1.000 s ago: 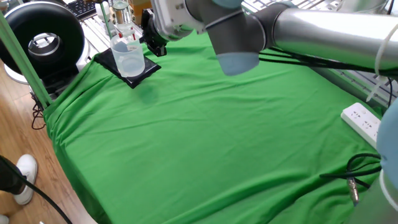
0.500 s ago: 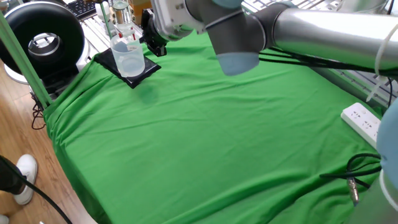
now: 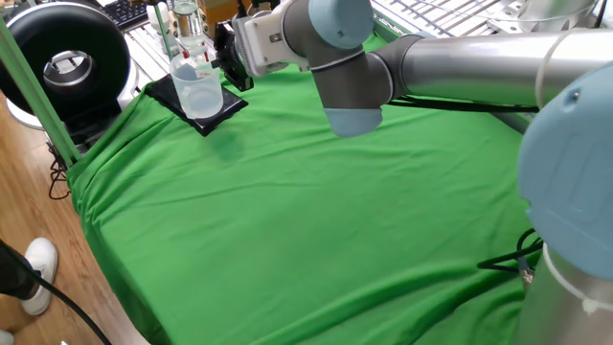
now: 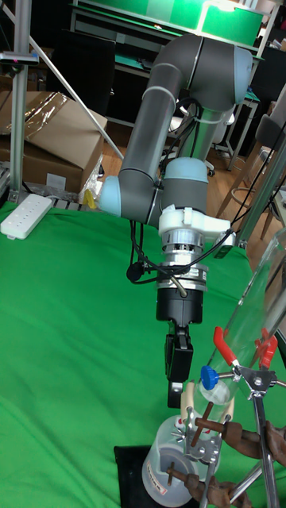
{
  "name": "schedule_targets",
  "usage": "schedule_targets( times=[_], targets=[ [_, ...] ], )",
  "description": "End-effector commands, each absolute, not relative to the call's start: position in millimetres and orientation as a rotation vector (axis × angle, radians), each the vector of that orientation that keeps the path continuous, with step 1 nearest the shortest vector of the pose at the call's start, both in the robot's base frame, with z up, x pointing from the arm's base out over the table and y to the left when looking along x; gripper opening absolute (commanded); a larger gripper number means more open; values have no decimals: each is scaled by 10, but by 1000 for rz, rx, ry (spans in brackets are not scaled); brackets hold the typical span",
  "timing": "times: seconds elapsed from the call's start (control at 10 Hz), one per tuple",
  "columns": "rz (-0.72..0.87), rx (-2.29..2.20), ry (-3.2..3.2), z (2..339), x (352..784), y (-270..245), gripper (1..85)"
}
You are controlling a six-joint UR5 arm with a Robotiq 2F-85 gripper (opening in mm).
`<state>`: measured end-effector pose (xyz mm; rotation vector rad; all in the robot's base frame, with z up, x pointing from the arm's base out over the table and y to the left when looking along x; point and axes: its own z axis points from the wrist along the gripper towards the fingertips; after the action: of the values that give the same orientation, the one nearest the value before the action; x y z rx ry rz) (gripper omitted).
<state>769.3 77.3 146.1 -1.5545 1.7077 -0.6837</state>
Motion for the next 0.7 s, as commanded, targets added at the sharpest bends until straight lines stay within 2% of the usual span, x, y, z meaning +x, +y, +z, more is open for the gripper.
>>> schedule_targets(
  times=[0.0, 0.6],
  targets=[
    [-704, -1534, 1702, 1463, 7777, 740, 13],
    [-716, -1537, 1649, 1487, 7859, 772, 13]
  ],
)
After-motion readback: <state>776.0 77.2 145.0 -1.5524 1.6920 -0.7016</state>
